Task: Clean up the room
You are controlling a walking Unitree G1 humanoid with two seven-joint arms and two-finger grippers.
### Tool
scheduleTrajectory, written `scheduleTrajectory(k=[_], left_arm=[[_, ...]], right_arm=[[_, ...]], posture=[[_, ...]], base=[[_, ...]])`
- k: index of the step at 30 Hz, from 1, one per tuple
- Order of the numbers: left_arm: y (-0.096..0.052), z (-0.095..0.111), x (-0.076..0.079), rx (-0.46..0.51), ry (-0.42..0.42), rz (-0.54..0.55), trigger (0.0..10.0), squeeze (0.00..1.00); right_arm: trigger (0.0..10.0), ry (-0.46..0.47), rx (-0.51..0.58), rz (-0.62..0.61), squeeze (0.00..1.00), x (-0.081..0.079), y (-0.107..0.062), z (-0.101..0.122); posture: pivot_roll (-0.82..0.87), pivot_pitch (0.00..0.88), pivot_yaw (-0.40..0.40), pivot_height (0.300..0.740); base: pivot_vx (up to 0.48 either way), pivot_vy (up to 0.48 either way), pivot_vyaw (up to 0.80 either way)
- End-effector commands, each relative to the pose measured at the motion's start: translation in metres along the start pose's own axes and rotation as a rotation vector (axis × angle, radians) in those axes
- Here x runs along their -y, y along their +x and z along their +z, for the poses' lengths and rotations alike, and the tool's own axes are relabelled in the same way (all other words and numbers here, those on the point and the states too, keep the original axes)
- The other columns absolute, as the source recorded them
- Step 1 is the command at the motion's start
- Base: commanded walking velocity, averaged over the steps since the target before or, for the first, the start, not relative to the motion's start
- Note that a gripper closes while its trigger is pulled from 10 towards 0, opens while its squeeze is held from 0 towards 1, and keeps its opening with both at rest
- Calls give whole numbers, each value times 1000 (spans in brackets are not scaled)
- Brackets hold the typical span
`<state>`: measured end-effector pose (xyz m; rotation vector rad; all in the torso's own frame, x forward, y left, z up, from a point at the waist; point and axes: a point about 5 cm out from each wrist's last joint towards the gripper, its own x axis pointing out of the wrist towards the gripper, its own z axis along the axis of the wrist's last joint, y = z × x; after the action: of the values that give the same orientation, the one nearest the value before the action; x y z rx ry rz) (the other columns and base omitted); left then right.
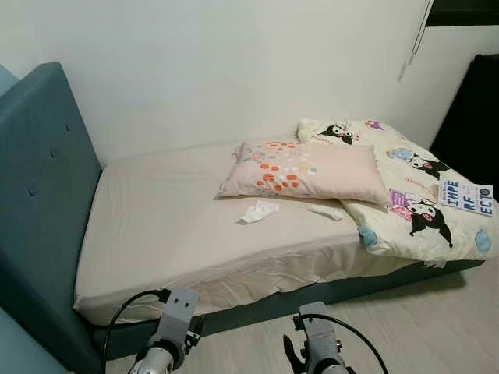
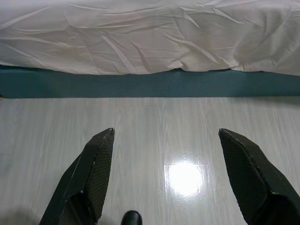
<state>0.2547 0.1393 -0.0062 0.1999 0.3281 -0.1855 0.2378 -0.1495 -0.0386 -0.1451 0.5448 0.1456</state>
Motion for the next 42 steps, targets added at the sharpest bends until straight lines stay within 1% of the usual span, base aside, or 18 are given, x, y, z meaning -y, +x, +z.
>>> scheduleTrajectory(k=[1, 9, 42], left_arm=[[-2, -2, -1, -5, 0, -3, 10000, 0], [0, 5, 1, 32, -16, -18, 10000, 0], [0, 8, 0, 45, -21, -18, 10000, 0]], right_arm=[[10000, -8, -1, 4, 0, -1, 1, 2], [10000, -5, 6, 8, 0, -2, 2, 4], [10000, -18, 20, 23, 0, -3, 3, 8]], posture=[[-27, 28, -7, 740], [-27, 28, -6, 740], [-28, 29, -10, 740]], base=[[0, 0, 0], [35, 0, 0], [354, 0, 0]])
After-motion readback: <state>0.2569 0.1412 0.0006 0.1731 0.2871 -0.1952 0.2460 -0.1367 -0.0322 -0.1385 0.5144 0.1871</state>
